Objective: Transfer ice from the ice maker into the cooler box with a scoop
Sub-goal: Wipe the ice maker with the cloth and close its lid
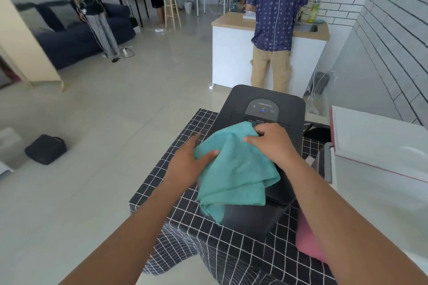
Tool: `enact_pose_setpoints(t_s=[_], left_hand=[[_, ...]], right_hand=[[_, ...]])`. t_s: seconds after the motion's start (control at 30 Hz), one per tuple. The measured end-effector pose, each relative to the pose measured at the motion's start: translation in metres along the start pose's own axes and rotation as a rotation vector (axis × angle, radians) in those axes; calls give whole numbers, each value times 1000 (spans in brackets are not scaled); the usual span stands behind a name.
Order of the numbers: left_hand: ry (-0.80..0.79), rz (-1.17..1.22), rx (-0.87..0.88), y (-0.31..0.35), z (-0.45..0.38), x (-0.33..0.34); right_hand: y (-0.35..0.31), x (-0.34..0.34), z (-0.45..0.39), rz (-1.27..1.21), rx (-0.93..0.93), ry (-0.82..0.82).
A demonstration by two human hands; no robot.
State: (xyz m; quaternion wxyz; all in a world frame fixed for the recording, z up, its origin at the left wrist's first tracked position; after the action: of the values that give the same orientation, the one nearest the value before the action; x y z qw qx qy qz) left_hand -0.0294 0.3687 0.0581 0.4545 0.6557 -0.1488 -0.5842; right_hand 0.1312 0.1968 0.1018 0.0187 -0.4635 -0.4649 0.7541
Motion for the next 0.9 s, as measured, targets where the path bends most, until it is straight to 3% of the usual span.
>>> enact_pose_setpoints(t_s=[0.13,0.23,0.37,0.6,0.9], left_hand=[[6,110,-116,-19,0,-20],[-152,159,-126,-24,-6,-28],[-346,517,-55,-35,-10,-59],[-355,674,117,-67,-32,-163],[-392,599,88,-133,-57,-174]], right_hand=[[-11,6,7,-162,-20,15],[-24,12,11,-242,-29,25],[-49,27,9,-311,-45,-6],[-115,73,2,-471,-137,-36],[-151,155,-5,-123,-46,165]])
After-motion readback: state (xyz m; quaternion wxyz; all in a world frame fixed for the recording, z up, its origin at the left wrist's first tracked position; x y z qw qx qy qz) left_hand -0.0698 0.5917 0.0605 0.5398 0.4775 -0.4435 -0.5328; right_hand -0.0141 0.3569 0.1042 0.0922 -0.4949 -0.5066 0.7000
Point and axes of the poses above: each hand's wrist, its own z-axis away from the middle knuckle, its own x-axis out of the palm, y = z × x, the point moved 9 cm from there along -z, towards the middle knuckle, and after that the axes turned 14 degrees about -y, right-handed, at the moved point
